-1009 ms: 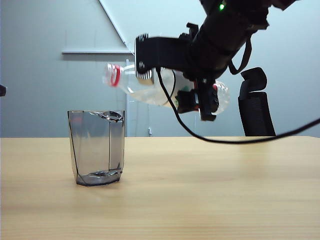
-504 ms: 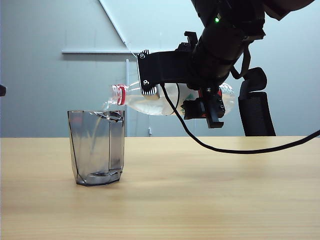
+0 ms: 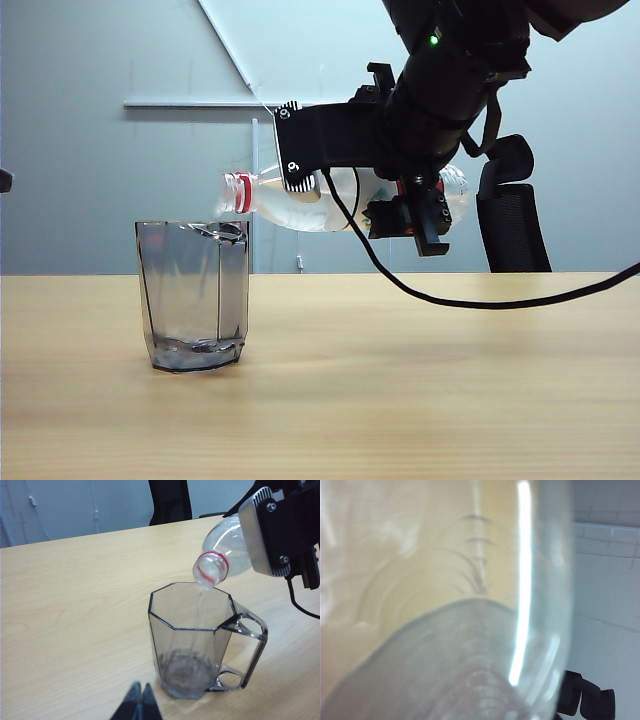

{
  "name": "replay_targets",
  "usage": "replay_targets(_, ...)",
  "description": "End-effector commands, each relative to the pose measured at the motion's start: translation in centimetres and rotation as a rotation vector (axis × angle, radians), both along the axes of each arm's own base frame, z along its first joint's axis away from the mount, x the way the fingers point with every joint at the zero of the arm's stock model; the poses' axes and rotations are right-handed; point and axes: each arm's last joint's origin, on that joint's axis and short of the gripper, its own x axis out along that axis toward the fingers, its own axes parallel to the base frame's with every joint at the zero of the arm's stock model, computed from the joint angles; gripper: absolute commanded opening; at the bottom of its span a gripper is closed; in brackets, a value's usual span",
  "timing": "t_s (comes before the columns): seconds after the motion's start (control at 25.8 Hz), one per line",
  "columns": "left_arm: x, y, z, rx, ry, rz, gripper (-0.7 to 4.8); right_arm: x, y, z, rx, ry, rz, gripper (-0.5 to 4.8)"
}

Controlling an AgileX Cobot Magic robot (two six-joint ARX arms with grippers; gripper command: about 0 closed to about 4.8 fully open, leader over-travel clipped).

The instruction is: Pick up the mineral water bottle on the table and pour water into the mug until it's half full.

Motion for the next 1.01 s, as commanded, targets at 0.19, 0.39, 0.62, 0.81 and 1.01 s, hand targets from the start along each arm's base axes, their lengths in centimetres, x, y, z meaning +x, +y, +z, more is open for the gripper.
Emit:
replay_targets(0.19,-0.01,-0.01,0.21,-0.011,-0.011,-0.002,-0.02,0.21,0.15,1.29,0.042,-0.079,-0.021,3.27)
replay_targets(0.39,-0.01,-0.01,0.22,-0.011,-0.012,-0.002,-0.02,0.25,0.2,1.46,0.032,-0.099,-0.011,3.27)
replay_targets(0.62,-0.01,-0.01,0.21,-0.011,-0.011,-0.002,-0.02,0.27,0.21,1.52,-0.001,-0.114,0.002,3.27)
replay_targets(0.81,-0.01,-0.01,0.21,-0.011,-0.011,-0.002,-0.02,0.27,0.21,1.52,-0.002,-0.115,-0.001,3.27)
replay_targets(1.01,-0.01,-0.01,0.22,-0.011,-0.012,-0.002,-0.02,0.28,0.22,1.58,0.002,-0.12,-0.001,3.27)
